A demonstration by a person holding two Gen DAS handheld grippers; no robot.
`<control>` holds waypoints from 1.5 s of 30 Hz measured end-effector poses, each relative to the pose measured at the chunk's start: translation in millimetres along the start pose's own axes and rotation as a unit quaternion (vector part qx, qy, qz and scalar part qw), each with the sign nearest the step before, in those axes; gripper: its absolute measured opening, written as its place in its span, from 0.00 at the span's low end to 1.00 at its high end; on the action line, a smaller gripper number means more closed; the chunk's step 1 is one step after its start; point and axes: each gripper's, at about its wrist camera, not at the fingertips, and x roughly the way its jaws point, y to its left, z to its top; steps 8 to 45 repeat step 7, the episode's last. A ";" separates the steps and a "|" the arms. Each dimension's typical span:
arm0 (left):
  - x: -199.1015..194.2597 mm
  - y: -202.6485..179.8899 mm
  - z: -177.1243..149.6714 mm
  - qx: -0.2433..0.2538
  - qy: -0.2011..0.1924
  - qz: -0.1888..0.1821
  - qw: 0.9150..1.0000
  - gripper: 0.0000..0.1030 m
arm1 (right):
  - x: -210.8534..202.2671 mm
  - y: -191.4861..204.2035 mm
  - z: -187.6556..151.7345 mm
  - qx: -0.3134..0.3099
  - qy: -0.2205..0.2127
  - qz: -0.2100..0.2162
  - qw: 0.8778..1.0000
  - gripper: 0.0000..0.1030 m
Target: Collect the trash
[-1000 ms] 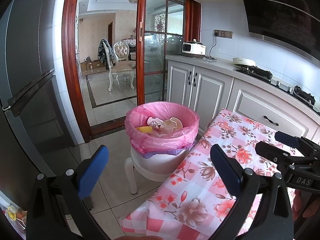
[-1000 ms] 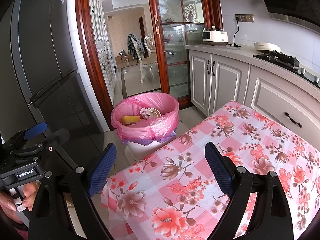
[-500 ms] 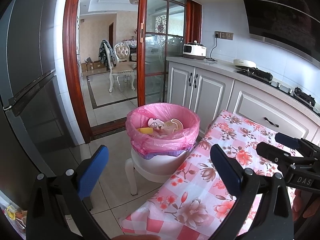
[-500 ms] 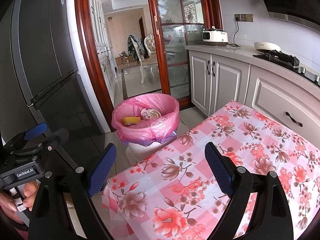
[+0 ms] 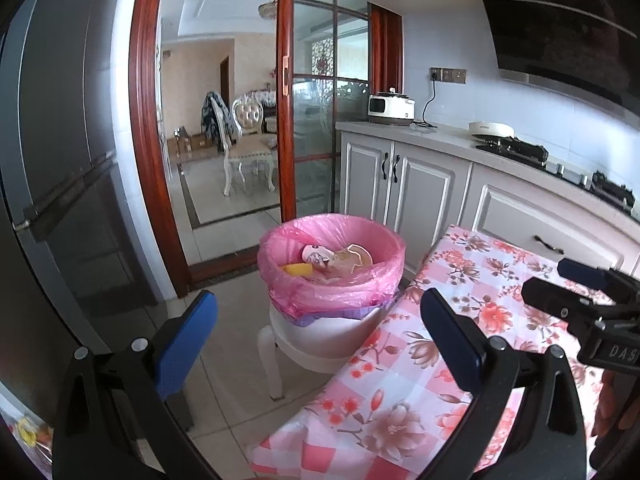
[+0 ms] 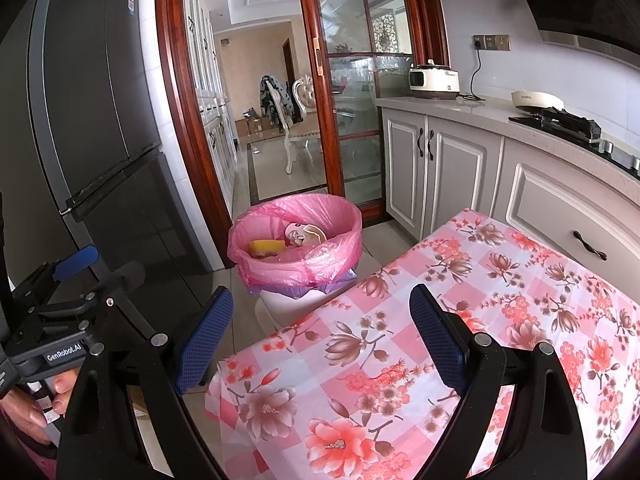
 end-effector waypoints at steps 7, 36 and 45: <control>1.3 4.5 2.2 -0.009 0.009 -0.010 1.000 0.96 | -2.9 -1.1 2.3 0.002 -0.004 -0.001 1.000 0.82; 1.3 4.5 2.2 -0.009 0.009 -0.010 1.000 0.96 | -2.9 -1.1 2.3 0.002 -0.004 -0.001 1.000 0.82; 1.3 4.5 2.2 -0.009 0.009 -0.010 1.000 0.96 | -2.9 -1.1 2.3 0.002 -0.004 -0.001 1.000 0.82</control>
